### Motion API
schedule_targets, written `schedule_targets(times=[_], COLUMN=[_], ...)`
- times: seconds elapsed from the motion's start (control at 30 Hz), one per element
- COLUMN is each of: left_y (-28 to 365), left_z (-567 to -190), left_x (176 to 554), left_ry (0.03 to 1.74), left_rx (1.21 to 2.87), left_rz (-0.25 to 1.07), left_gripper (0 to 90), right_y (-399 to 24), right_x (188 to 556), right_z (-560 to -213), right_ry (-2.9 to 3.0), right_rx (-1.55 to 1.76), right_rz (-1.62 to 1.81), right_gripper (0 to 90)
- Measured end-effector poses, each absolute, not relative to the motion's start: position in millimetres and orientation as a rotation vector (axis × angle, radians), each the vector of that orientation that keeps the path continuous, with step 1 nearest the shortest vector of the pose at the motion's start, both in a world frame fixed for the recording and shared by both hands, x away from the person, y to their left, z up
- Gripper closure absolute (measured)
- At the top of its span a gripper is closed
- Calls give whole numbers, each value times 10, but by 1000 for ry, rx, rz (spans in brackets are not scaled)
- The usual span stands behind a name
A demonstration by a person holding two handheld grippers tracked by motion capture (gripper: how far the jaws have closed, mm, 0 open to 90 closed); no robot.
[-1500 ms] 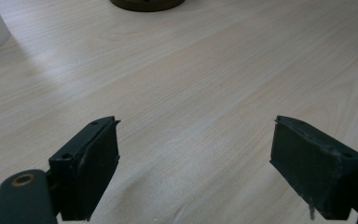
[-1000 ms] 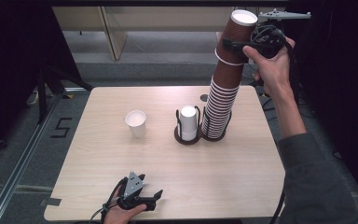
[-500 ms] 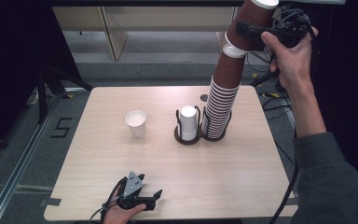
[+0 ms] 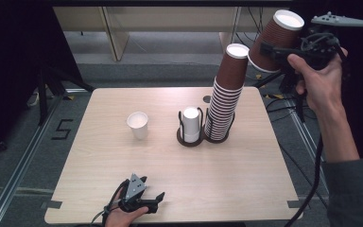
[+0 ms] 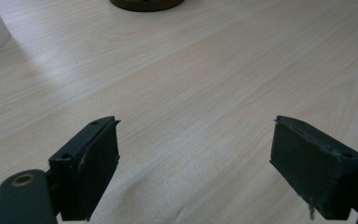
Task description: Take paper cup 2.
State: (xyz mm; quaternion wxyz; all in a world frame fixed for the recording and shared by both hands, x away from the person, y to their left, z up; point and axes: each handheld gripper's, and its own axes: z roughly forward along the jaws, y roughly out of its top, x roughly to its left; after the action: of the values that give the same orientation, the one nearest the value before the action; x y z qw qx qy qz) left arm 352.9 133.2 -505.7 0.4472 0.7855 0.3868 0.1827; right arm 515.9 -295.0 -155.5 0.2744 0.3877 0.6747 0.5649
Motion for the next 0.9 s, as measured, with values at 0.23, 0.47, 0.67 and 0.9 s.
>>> schedule_targets(times=[0.23, 0.47, 0.67, 0.9], left_y=[1333, 1335, 1346, 1367], left_z=[-5060, -5063, -5069, -5079], left_x=[3530, 3538, 3553, 3566], left_ry=[961, 961, 972, 970], left_rx=[1943, 1949, 1947, 1941], left_rz=[452, 451, 455, 457], left_gripper=[147, 147, 147, 147], right_y=[-3053, -3019, -2924, -2762], right_x=[4844, 4630, 4542, 4483], right_z=[-1754, -2136, -2457, -2778], right_ry=[1836, 1909, 1979, 2024], right_rx=[1028, 1015, 1000, 974], right_rz=[1494, 1483, 1467, 1469], right_gripper=[170, 170, 170, 169])
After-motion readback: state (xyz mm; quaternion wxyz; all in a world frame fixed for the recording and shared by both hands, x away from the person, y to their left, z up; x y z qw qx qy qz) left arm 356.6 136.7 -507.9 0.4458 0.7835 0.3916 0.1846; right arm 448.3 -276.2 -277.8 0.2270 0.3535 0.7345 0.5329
